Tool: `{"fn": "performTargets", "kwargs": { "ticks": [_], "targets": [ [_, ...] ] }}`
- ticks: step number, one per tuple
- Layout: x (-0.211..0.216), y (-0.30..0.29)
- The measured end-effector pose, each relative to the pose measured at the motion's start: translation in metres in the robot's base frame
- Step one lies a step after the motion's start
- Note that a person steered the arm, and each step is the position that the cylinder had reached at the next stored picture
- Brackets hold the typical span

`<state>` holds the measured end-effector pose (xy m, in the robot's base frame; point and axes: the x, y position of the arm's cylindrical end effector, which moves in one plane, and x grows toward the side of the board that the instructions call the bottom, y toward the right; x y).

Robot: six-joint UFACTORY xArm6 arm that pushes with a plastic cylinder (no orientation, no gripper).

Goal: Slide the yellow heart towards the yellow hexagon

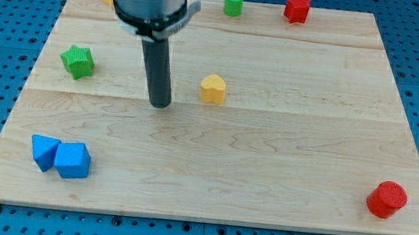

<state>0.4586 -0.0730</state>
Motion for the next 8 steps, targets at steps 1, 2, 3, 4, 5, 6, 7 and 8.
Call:
{"fn": "performTargets", "kwargs": {
  "ticks": [1,2,3,4,5,6,7,8],
  "targets": [
    [-0.007,0.053],
    [-0.024,0.074],
    [-0.047,0.049],
    [-0.044,0.06],
    [-0.034,0.077],
    [-0.064,0.097],
    [-0.089,0.049],
    [-0.099,-0.015]
  ]
}}
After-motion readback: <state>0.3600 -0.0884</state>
